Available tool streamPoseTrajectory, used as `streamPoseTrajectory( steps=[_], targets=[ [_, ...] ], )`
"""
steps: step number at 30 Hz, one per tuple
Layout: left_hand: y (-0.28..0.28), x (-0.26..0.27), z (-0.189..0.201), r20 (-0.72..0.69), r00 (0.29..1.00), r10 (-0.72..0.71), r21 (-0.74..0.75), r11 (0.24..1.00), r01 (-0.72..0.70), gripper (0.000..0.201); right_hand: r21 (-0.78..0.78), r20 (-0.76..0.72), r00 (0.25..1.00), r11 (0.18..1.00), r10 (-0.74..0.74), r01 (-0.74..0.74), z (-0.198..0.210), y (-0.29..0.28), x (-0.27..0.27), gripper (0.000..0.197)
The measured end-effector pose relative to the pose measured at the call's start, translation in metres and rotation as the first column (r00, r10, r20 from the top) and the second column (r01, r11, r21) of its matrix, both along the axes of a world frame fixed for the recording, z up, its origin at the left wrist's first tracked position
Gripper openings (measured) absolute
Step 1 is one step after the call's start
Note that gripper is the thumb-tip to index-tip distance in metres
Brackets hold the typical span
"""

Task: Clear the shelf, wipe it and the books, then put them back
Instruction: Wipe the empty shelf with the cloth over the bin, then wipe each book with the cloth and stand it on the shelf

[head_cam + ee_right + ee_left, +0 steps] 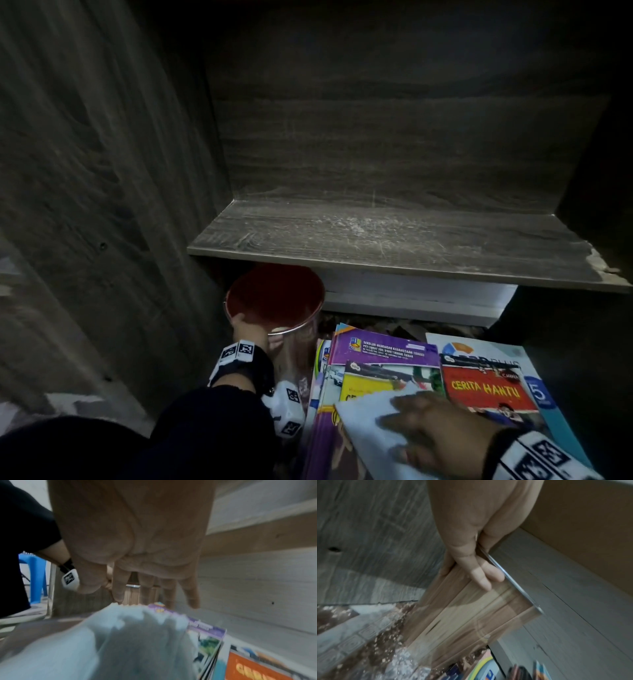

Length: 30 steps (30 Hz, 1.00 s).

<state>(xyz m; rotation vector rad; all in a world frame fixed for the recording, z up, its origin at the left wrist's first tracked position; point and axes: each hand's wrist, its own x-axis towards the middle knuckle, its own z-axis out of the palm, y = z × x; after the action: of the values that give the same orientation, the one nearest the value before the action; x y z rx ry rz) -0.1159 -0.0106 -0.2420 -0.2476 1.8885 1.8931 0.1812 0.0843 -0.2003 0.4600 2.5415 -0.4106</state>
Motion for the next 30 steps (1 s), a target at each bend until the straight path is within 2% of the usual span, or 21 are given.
streamPoseTrajectory(
  steps=[3, 5, 6, 8, 10, 11, 13, 15, 17, 19, 23, 24, 26, 29, 30],
  targets=[
    [-0.003, -0.007, -0.007, 0.063, 0.997, -0.036, 0.097, 0.995, 0.029, 0.059, -0.02, 0.172, 0.984, 0.998, -0.049, 0.054, -0.013, 0.003, -0.006, 0.092],
    [-0.01, -0.007, -0.006, 0.045, 0.991, -0.126, 0.096, 0.988, 0.121, 0.062, -0.024, 0.254, 0.965, 0.997, -0.058, 0.067, -0.021, 0.003, -0.008, 0.11],
    [-0.014, -0.005, -0.005, 0.029, 0.986, -0.167, 0.04, 0.985, 0.166, 0.064, -0.029, 0.275, 0.96, 0.998, -0.053, 0.063, -0.024, 0.001, -0.008, 0.119],
    [-0.021, 0.0, 0.0, -0.052, 0.976, -0.209, -0.172, 0.965, 0.198, 0.066, -0.031, 0.286, 0.957, 0.998, -0.043, 0.055, -0.029, -0.006, -0.011, 0.136],
    [-0.029, 0.01, 0.003, -0.187, 0.942, -0.278, -0.449, 0.877, 0.169, 0.061, 0.002, 0.278, 0.958, 0.998, -0.068, 0.07, -0.033, -0.014, -0.015, 0.145],
    [-0.033, 0.018, 0.004, -0.234, 0.914, -0.332, -0.552, 0.819, 0.156, 0.056, 0.027, 0.276, 0.957, 0.996, -0.094, 0.09, -0.035, -0.017, -0.017, 0.14],
    [-0.038, 0.041, 0.005, -0.26, 0.844, -0.469, -0.675, 0.713, 0.188, 0.038, 0.092, 0.277, 0.945, 0.984, -0.172, 0.153, -0.033, -0.026, -0.021, 0.109],
    [-0.037, 0.07, 0.007, -0.221, 0.735, -0.641, -0.761, 0.585, 0.281, 0.015, 0.136, 0.226, 0.942, 0.966, -0.248, 0.221, -0.035, -0.033, -0.023, 0.092],
    [-0.031, 0.094, 0.006, -0.206, 0.616, -0.761, -0.752, 0.526, 0.397, 0.017, 0.165, 0.198, 0.931, 0.947, -0.305, 0.275, -0.039, -0.037, -0.029, 0.092],
    [-0.028, 0.114, 0.005, -0.171, 0.499, -0.85, -0.776, 0.428, 0.463, 0.024, 0.183, 0.182, 0.913, 0.925, -0.365, 0.333, -0.039, -0.043, -0.034, 0.097],
    [-0.035, 0.14, -0.002, 0.03, 0.383, -0.923, -0.819, 0.197, 0.539, 0.021, 0.088, 0.159, 0.856, 0.871, -0.492, 0.484, -0.032, -0.062, -0.031, 0.092],
    [-0.036, 0.143, -0.004, 0.049, 0.377, -0.925, -0.82, 0.178, 0.544, 0.019, 0.101, 0.158, 0.846, 0.861, -0.509, 0.499, -0.035, -0.065, -0.027, 0.097],
    [-0.039, 0.147, 0.001, 0.033, 0.399, -0.916, -0.804, 0.213, 0.556, 0.018, 0.159, 0.15, 0.837, 0.848, -0.527, 0.505, -0.049, -0.062, -0.021, 0.105],
    [-0.039, 0.153, -0.004, 0.077, 0.393, -0.916, -0.732, 0.215, 0.646, 0.028, 0.129, 0.13, 0.823, 0.833, -0.553, 0.538, -0.056, -0.056, -0.012, 0.103],
    [-0.038, 0.155, -0.004, 0.098, 0.427, -0.899, -0.678, 0.254, 0.69, 0.029, 0.116, 0.129, 0.821, 0.831, -0.556, 0.544, -0.051, -0.056, -0.009, 0.104]
  ],
)
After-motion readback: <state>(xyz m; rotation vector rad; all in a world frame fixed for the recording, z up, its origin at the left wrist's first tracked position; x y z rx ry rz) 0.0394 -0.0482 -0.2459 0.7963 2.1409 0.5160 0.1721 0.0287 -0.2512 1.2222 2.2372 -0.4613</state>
